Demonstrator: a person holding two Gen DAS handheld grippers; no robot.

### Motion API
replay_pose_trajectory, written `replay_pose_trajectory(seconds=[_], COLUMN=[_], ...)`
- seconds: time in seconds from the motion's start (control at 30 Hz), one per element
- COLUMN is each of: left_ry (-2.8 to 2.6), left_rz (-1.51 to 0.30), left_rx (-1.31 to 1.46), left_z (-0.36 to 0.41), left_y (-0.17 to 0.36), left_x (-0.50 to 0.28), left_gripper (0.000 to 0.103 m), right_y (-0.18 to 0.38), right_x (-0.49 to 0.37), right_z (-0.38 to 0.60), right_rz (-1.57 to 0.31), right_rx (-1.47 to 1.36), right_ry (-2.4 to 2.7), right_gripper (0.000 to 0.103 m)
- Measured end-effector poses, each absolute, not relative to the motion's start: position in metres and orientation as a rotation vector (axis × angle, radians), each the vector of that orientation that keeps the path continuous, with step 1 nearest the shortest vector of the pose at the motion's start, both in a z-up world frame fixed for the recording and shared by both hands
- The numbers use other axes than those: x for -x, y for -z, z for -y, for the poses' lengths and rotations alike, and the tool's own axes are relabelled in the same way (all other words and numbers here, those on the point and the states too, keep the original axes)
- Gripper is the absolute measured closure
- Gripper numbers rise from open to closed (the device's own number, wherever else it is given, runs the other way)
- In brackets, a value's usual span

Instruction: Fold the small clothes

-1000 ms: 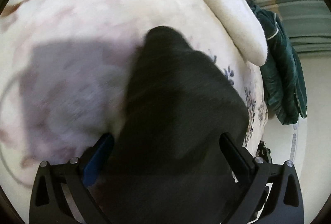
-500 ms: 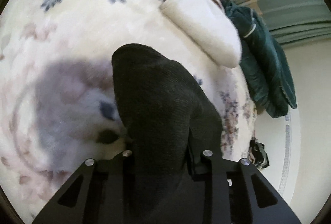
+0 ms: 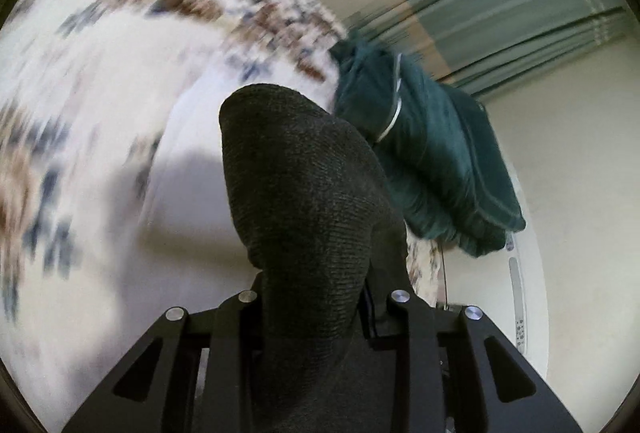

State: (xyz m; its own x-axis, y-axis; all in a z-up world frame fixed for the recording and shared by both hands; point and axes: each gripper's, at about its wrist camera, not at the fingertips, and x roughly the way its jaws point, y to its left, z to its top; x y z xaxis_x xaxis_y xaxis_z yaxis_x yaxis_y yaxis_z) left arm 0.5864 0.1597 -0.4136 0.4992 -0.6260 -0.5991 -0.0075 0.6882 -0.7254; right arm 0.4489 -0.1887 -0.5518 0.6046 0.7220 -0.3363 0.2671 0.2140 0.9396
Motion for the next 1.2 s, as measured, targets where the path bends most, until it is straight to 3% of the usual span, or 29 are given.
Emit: replay_pose_trajectory(seconds=[0.23,0.5,0.7,0.77,0.87,1.07,1.1,1.13,1.17,1.2], left_ry=[0.456,0.417,0.426,0.424,0.349,0.155,0.137,0.117,0.105,0.100], left_rz=[-1.027,-1.181,-1.249,-1.261,-1.254,-1.161,-1.134,-1.114,-1.094,-1.071], left_rx=[0.674,0.635,0.629,0.636,0.548,0.347,0.325,0.303,0.292,0.284], left_z=[-0.174,-0.197,-0.205,-0.205,-0.202,-0.203,-0.203,-0.201,-0.199,-0.195], left_y=[0.442,0.528,0.538,0.534,0.519,0.476,0.467,0.459,0.450,0.442], left_x=[-0.728,-0.795,-0.795,-0.792,-0.785,-0.757,-0.748,-0.741,-0.733,-0.723], left_gripper=[0.078,0.077,0.072,0.072,0.062,0.061,0.053,0.046,0.029,0.019], right_y=[0.547,0.613,0.627,0.624,0.618,0.591,0.585,0.584,0.574,0.571], right_x=[-0.581,-0.722,-0.730,-0.728,-0.728,-0.701,-0.695,-0.694,-0.695,-0.687], right_z=[0.180,0.147,0.137,0.136,0.141,0.142,0.140,0.138,0.133,0.133], right_rz=[-0.843,-0.868,-0.902,-0.973,-1.061,-1.178,-1.187,-1.200,-1.217,-1.213], right_rx=[-1.272,-1.246,-1.179,-1.142,-1.097,-0.843,-0.802,-0.765,-0.701,-0.673], right_ry=[-0.398,-0.325,-0.278,-0.249,-0.201,-0.150,-0.150,-0.144,-0.114,-0.102], right_gripper=[0.079,0.079,0.076,0.067,0.060,0.056,0.056,0.050,0.039,0.036])
